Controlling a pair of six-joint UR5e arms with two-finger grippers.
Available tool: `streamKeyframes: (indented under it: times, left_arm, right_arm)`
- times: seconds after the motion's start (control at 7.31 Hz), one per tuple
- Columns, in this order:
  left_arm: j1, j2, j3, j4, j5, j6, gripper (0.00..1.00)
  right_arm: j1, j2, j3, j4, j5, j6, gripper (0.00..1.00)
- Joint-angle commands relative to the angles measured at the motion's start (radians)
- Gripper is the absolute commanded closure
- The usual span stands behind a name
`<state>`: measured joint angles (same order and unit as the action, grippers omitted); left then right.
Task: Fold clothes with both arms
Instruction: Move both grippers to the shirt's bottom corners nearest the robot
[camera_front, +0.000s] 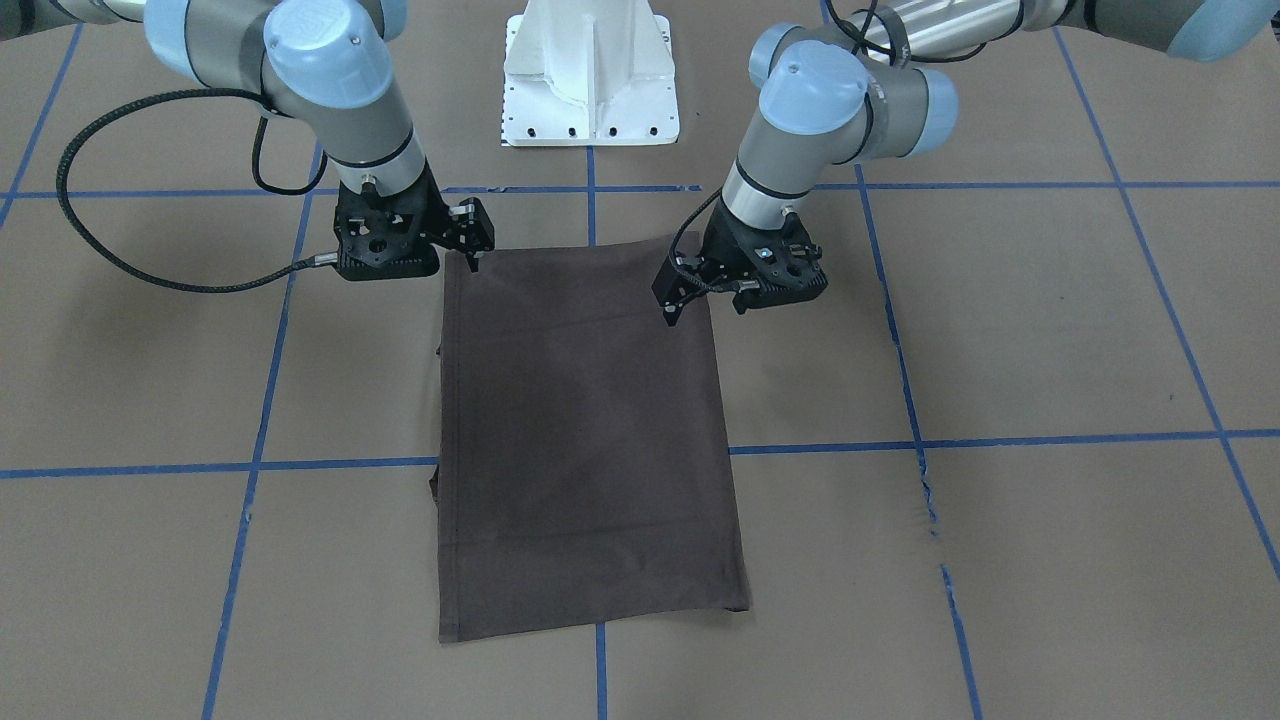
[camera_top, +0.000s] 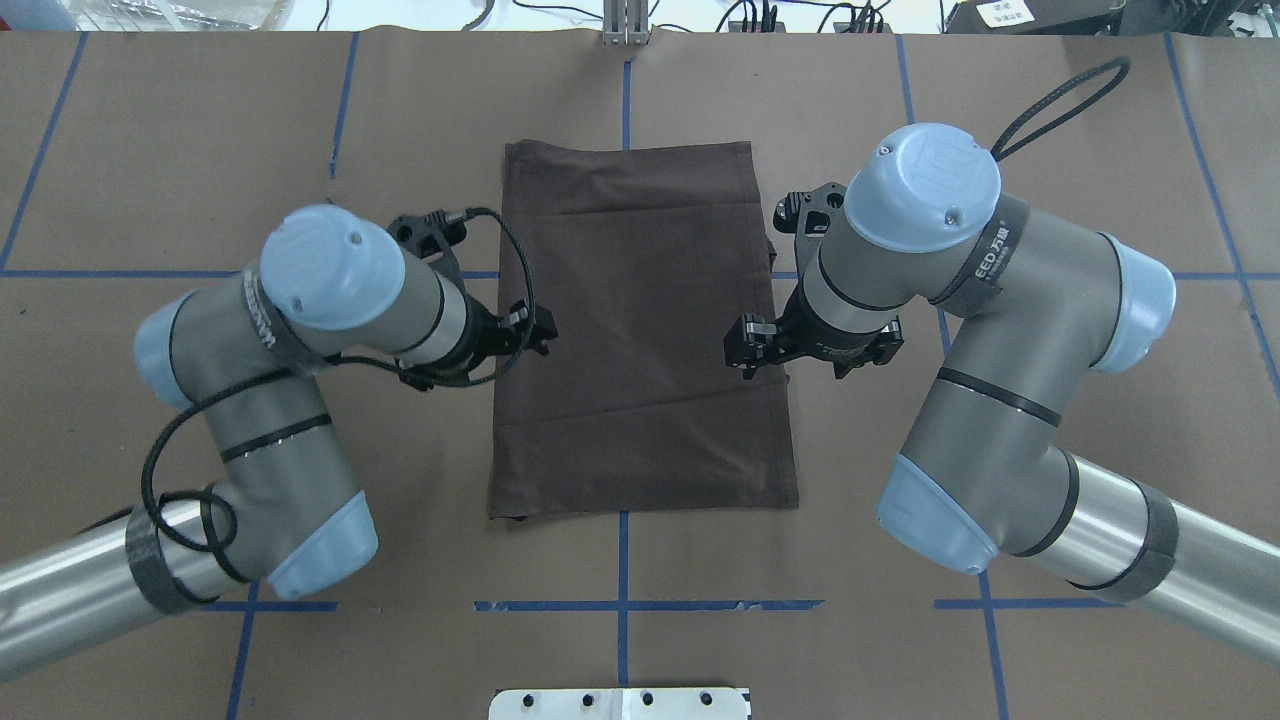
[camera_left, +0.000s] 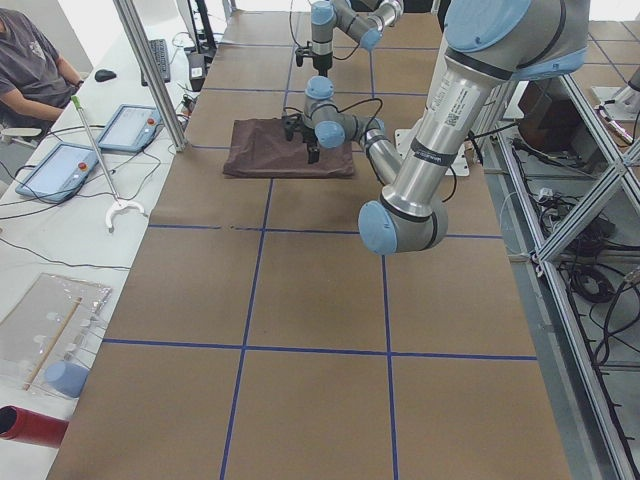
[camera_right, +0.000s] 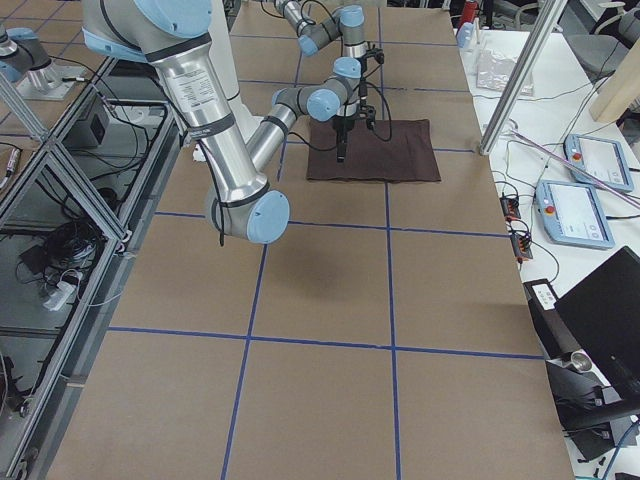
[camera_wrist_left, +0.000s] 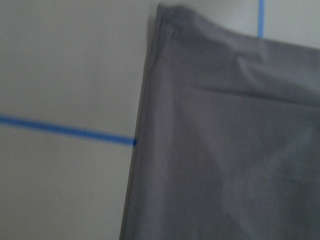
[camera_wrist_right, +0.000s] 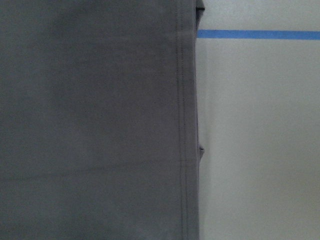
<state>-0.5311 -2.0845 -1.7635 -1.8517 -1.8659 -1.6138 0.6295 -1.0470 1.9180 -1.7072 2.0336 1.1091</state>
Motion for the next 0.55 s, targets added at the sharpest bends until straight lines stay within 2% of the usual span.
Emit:
streamKeyframes:
  times: [0.0, 0.14, 0.41]
  left_arm:
    - [0.153, 0.101, -0.097, 0.002, 0.083, -0.191, 0.0]
    - [0.21, 0.106, -0.091, 0.003, 0.134, -0.248, 0.0]
    - [0.25, 0.087, -0.064, 0.005, 0.143, -0.293, 0.01]
  right_arm:
    - [-0.001, -0.001, 0.019, 0.053, 0.025, 0.055, 0.0]
    - [-0.001, -0.001, 0.019, 0.054, 0.025, 0.057, 0.0]
    - [-0.001, 0.001, 0.019, 0.058, 0.025, 0.055, 0.0]
